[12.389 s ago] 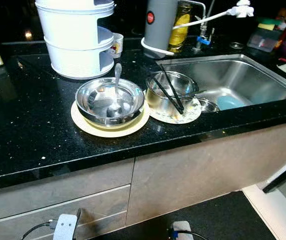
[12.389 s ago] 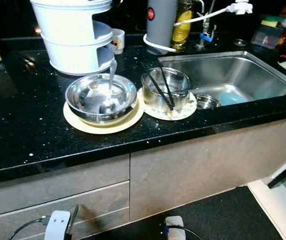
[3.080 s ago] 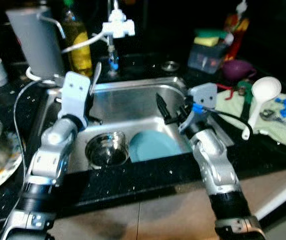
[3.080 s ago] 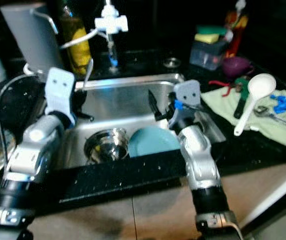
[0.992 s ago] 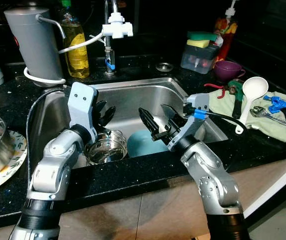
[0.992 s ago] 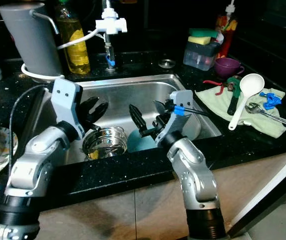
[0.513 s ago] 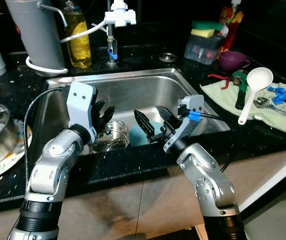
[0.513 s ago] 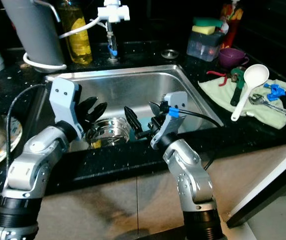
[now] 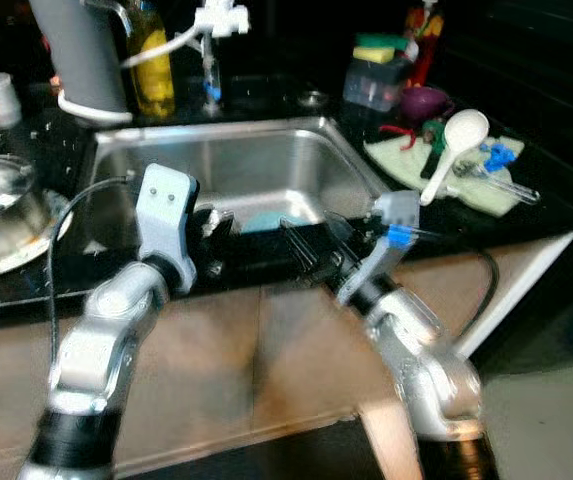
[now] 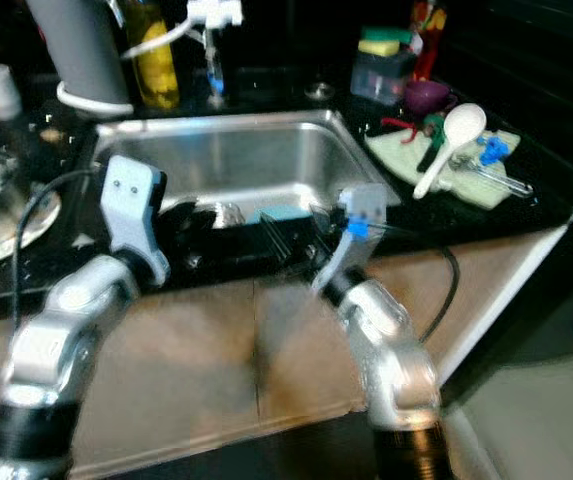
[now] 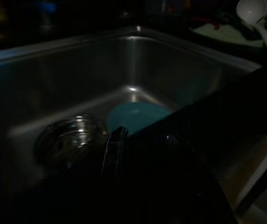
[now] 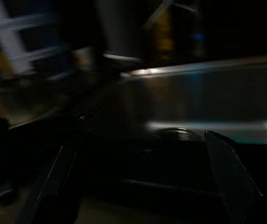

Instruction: Kitchen organization

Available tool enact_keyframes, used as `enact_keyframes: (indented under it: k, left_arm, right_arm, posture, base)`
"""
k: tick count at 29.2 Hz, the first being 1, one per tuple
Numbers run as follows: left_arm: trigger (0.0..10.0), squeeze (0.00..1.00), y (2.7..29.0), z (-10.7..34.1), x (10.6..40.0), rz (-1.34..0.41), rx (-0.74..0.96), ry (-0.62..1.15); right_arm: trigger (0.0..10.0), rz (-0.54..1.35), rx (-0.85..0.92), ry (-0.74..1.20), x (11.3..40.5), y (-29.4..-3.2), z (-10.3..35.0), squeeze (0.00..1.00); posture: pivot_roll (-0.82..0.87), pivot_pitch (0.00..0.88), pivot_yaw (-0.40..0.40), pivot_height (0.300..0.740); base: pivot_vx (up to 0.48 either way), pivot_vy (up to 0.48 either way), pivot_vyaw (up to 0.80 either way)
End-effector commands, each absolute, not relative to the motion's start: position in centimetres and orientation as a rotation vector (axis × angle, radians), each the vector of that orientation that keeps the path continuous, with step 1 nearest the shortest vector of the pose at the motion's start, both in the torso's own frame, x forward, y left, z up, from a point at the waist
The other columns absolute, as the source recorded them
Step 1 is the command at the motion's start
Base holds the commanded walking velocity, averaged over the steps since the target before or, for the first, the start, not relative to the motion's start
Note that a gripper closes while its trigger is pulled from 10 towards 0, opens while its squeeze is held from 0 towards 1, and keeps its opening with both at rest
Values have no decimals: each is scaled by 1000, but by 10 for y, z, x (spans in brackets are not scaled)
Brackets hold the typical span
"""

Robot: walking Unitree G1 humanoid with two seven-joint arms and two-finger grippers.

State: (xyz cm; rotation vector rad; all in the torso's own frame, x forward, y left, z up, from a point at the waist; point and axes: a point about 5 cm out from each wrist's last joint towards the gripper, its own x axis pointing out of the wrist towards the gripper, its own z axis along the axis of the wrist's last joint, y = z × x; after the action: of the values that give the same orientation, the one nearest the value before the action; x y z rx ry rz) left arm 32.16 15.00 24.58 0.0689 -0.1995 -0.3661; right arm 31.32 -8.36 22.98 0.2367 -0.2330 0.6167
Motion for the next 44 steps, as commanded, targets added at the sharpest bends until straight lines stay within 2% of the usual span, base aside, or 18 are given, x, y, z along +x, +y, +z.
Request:
enact_keyframes:
  k: [1, 11, 14, 20, 22, 25, 27, 29, 30, 33, 34, 35, 38, 40, 41, 42, 44]
  left_arm:
    - [10000, 0, 152, 248, 320, -358, 85, -200]
    - [10000, 0, 155, 238, 312, -383, 90, -146]
    - [10000, 0, 145, 219, 294, -543, 163, -63]
    - [10000, 0, 139, 199, 274, -672, 231, 7]
    - [10000, 0, 136, 188, 260, -764, 241, 61]
    - [10000, 0, 134, 184, 254, -811, 245, 86]
    - [10000, 0, 132, 168, 239, -900, 271, 181]
    - [10000, 0, 134, 145, 233, -884, 317, 318]
    - [10000, 0, 134, 145, 233, -884, 317, 318]
    - [10000, 0, 140, 98, 241, -626, 381, 510]
    - [10000, 0, 140, 98, 241, -626, 381, 510]
    - [10000, 0, 141, 82, 242, -548, 401, 553]
    - [10000, 0, 133, 50, 240, -512, 500, 549]
    - [10000, 0, 130, 43, 241, -515, 514, 516]
    - [10000, 0, 130, 43, 241, -515, 514, 516]
    - [10000, 0, 132, 21, 244, -433, 455, 470]
    - [10000, 0, 134, 12, 244, -407, 422, 482]
  right_arm:
    - [10000, 623, 237, -235, 311, -85, 231, 0]
    - [10000, 709, 219, -158, 301, -79, 218, 0]
    - [10000, 803, 190, -76, 291, -77, 205, 0]
    - [10000, 920, 88, 56, 276, -80, 177, 0]
    - [10000, 940, 73, 144, 269, -89, 157, 0]
    - [10000, 945, 67, 185, 266, -93, 148, 0]
    - [10000, 971, 47, 296, 256, -102, 127, 0]
    - [10000, 956, 7, 415, 250, -109, 103, 0]
    - [10000, 956, 7, 415, 250, -109, 103, 0]
    - [10000, 773, -141, 632, 248, -126, 46, 0]
    - [10000, 773, -141, 632, 248, -126, 46, 0]
    - [10000, 709, -187, 689, 245, -131, 27, 0]
    - [10000, 575, -213, 777, 235, -136, -13, 0]
    - [10000, 540, -204, 790, 233, -135, -21, 0]
    - [10000, 540, -204, 790, 233, -135, -21, 0]
    - [10000, 413, -125, 817, 225, -136, -40, 0]
    - [10000, 376, -102, 829, 222, -136, -46, 0]
  posture:
    - [-10, 126, -44, 740]
    - [-10, 127, -47, 740]
    - [-12, 125, -52, 740]
    - [-11, 123, -53, 740]
    - [-8, 121, -55, 740]
    - [-8, 121, -55, 740]
    - [-6, 120, -55, 740]
    - [-6, 120, -55, 740]
    - [-6, 120, -55, 740]
    - [-12, 118, -48, 740]
    - [-12, 118, -48, 740]
    - [-12, 118, -48, 740]
    - [-15, 117, -51, 740]
    - [-13, 116, -52, 740]
    - [-13, 116, -52, 740]
    - [-12, 112, -55, 740]
    - [-12, 112, -55, 740]
  base:
    - [0, 0, 0]
    - [0, 0, 0]
    - [0, 0, 0]
    - [0, 0, 0]
    - [0, 0, 0]
    - [0, 0, 0]
    - [0, 0, 0]
    - [0, 0, 0]
    - [0, 0, 0]
    - [0, 0, 0]
    - [0, 0, 0]
    - [0, 0, 0]
    - [0, 0, 0]
    - [0, 0, 0]
    - [0, 0, 0]
    - [0, 0, 0]
    - [0, 0, 0]
